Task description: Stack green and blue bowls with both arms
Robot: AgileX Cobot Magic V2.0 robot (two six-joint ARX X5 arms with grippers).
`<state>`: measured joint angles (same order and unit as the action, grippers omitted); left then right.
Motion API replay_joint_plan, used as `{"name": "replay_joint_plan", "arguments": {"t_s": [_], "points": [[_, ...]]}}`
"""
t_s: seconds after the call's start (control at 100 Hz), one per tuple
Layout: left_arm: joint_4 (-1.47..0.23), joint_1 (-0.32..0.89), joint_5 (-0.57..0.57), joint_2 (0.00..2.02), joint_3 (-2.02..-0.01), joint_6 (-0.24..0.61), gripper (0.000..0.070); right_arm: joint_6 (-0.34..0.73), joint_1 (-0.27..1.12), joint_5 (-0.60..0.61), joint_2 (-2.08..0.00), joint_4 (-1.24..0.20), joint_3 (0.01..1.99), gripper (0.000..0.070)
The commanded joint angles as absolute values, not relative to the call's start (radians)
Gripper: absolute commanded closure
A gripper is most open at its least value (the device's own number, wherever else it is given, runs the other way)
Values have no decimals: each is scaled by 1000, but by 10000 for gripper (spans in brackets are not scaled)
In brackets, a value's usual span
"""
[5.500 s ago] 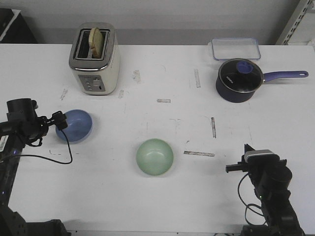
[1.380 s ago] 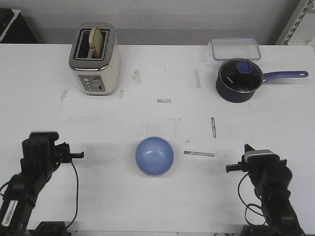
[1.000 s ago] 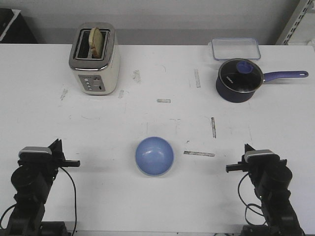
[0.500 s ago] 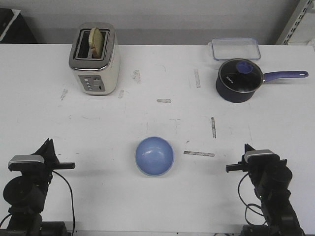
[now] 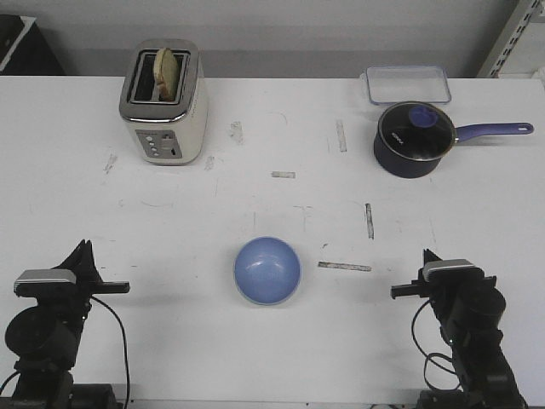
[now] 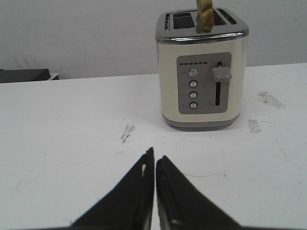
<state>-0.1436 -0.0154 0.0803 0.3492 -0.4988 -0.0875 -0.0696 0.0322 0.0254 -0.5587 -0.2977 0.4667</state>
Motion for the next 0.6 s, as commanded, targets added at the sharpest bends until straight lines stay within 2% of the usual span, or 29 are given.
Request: {"name": "replay_joint_plan", "arguments": {"t_s": [0.0,0.21,0.34,0.52,0.59], "points": [[-148,-17,98,351,-503,-89,699,-56,34,26,-562,-283,471,700],[-137,1,49,254,-419,-74,699,-56,34,26,-562,-284,471,700],[-61,1,43,144,-276,-6,699,-56,34,26,-562,-283,471,700],[43,1,40,-2,-68,-7,699,-56,34,26,-562,-284,471,700],[105,2,26,3,-9,-7,699,-56,34,26,-562,-283,471,700]]}}
